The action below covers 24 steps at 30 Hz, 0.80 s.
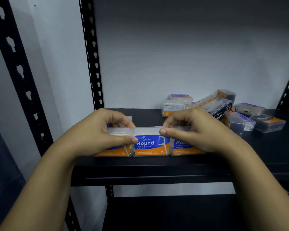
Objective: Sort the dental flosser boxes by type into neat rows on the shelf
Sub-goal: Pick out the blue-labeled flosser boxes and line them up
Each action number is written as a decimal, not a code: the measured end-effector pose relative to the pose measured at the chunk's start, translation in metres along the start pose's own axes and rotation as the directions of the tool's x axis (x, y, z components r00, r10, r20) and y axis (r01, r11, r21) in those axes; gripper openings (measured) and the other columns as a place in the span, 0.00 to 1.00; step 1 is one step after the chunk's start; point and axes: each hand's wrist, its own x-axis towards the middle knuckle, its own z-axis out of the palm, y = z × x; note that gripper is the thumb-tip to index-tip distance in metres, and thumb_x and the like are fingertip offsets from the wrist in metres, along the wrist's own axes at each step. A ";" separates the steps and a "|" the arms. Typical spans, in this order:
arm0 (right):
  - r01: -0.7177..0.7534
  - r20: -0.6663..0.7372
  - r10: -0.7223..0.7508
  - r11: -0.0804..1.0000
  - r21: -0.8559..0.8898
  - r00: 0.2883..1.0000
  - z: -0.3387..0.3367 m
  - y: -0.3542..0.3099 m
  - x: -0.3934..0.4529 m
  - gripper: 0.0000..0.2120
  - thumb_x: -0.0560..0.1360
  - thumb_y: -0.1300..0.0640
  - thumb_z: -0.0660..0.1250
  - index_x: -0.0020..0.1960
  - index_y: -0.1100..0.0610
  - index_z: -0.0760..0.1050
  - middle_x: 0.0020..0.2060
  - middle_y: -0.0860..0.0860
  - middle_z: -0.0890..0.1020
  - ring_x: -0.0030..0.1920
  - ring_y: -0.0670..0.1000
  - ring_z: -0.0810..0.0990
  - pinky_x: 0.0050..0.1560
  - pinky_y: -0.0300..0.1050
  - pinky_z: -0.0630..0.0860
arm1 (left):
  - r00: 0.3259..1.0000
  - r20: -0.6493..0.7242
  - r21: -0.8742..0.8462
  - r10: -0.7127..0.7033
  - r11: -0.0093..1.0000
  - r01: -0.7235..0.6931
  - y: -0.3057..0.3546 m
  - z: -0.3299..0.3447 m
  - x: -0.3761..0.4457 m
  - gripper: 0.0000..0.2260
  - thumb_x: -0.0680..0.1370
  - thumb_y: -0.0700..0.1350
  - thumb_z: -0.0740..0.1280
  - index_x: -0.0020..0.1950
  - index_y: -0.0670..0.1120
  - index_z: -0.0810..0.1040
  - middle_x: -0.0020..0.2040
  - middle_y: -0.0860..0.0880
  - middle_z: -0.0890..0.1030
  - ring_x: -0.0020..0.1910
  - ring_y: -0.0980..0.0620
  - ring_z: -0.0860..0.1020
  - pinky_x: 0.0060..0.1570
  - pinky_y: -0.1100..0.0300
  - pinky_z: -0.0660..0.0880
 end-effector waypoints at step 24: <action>0.048 0.051 -0.045 0.998 -0.049 0.998 0.000 -0.004 0.003 0.19 0.75 0.31 0.68 0.52 0.45 0.85 0.45 0.39 0.87 0.48 0.42 0.85 0.48 0.50 0.82 | 0.987 -0.158 0.001 0.024 1.000 -0.024 0.014 -0.012 0.001 0.19 0.63 0.61 0.77 0.49 0.55 0.85 0.44 0.57 0.86 0.46 0.60 0.83 0.44 0.60 0.78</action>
